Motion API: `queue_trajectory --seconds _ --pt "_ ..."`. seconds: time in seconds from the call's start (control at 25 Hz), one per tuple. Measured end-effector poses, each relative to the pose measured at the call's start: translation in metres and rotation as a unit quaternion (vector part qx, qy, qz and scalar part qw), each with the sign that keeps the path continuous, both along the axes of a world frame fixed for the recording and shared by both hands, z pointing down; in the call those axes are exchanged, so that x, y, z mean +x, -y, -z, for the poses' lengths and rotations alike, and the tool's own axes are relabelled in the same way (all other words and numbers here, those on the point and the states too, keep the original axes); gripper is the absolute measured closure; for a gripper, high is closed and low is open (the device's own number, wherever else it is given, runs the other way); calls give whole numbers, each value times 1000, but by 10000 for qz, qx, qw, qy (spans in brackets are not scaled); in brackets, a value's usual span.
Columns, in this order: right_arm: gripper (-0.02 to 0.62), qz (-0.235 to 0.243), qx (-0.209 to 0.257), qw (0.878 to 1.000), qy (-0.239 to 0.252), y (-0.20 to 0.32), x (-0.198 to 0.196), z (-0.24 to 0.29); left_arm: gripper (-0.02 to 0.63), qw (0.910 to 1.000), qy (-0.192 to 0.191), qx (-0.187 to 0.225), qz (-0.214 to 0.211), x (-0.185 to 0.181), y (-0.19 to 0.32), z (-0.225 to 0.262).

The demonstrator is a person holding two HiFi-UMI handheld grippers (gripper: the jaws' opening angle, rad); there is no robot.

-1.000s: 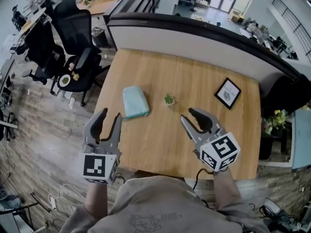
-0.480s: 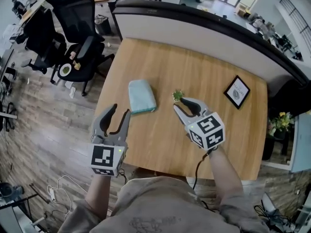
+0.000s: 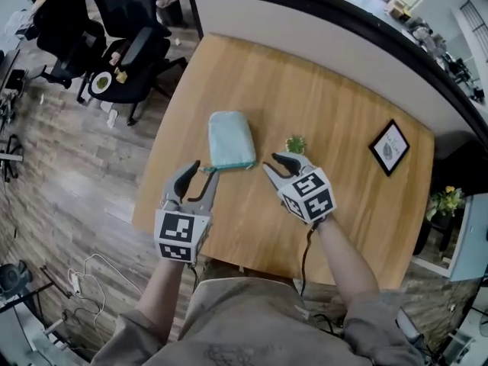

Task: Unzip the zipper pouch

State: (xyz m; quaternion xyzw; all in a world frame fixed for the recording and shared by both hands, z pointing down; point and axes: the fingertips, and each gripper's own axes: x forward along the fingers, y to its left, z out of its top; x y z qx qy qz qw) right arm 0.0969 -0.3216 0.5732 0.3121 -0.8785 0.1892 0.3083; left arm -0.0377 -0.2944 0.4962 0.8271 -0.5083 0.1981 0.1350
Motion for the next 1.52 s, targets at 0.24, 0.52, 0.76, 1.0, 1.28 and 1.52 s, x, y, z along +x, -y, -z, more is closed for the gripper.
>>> queue_trajectory --seconds 0.24,0.52,0.76,1.0,1.28,1.52 --pt "469 89 -513 9985 -151 5 -11 -60 449 9994 -4 -341 -33 0 10 -46" --pt "471 -12 -1001 9949 -142 13 -14 -120 449 9974 5 -718 -87 -3 8 -99" --pt "471 -6 -1219 9925 22 18 -20 -147 449 9955 -10 -946 -106 1 0 -124" --pt "520 -3 -1483 9882 386 15 -32 -148 451 9939 -97 -1097 -28 -3 -7 -134" --pt "563 -230 -1947 9774 797 11 -43 -145 453 9933 -43 -1156 -1 -9 -16 -134" --pt "572 -1095 -2317 9487 1853 11 -46 -109 454 9943 -102 -1060 61 -24 -23 -119"
